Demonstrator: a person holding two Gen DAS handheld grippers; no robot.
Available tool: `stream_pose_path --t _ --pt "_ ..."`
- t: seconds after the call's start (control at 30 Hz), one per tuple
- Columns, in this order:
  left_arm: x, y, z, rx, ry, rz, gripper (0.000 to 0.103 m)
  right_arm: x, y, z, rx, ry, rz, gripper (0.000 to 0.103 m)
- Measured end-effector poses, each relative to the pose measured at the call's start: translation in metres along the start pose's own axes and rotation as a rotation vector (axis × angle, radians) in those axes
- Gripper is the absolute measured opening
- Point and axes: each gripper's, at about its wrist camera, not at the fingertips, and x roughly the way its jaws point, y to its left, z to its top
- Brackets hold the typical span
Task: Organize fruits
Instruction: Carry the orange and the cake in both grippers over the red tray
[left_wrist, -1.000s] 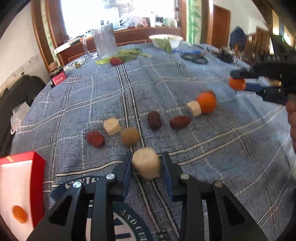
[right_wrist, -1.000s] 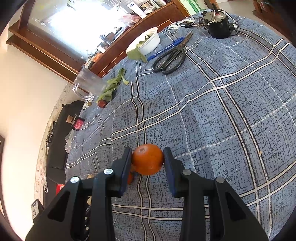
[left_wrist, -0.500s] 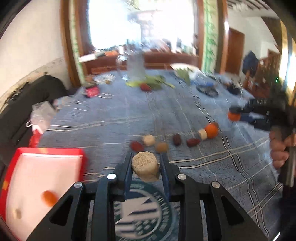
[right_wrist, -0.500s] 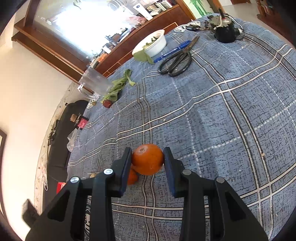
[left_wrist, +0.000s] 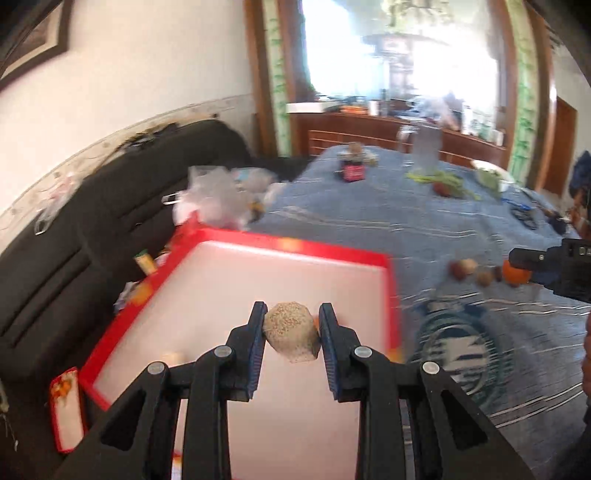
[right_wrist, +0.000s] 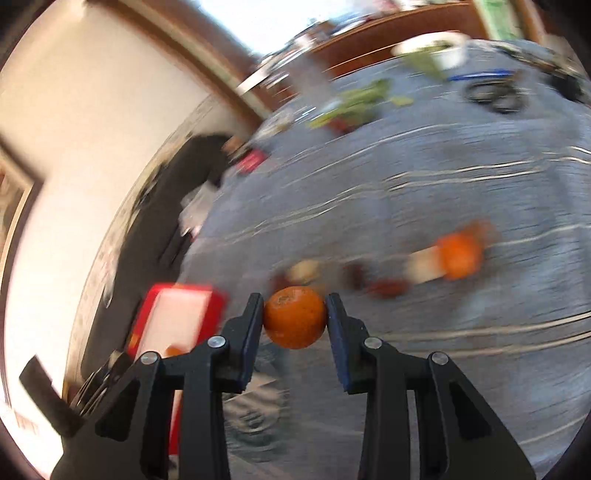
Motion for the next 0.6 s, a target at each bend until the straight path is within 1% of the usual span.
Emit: stream_pose_path --t 0.03,0.13,0.2,0.33,0.4,0.47,0.6 --pt "0.001 0.008 -0.004 -0.004 0.001 0.019 0.027 0.012 0.021 -0.007 -0.033 0.025 0.02 0.037" --pt "0.003 0.028 -0.012 -0.021 0.019 0.051 0.027 0.036 0.063 -0.022 -0.098 0.071 0.058 0.037" --pt "0.007 0.036 -0.018 -0.025 0.036 0.055 0.027 0.052 0.094 -0.037 -0.145 0.109 0.093 0.037" --pt "0.013 0.044 -0.026 -0.018 0.054 0.055 0.027 0.075 0.137 -0.063 -0.205 0.168 0.15 0.037" --pt "0.016 0.045 -0.031 -0.003 0.061 0.059 0.028 0.081 0.147 -0.076 -0.223 0.194 0.166 0.037" --pt "0.018 0.047 -0.033 -0.004 0.064 0.055 0.028 0.091 0.157 -0.093 -0.248 0.23 0.164 0.037" --pt "0.02 0.051 -0.034 -0.004 0.058 0.086 0.028 0.105 0.166 -0.113 -0.289 0.25 0.112 0.037"
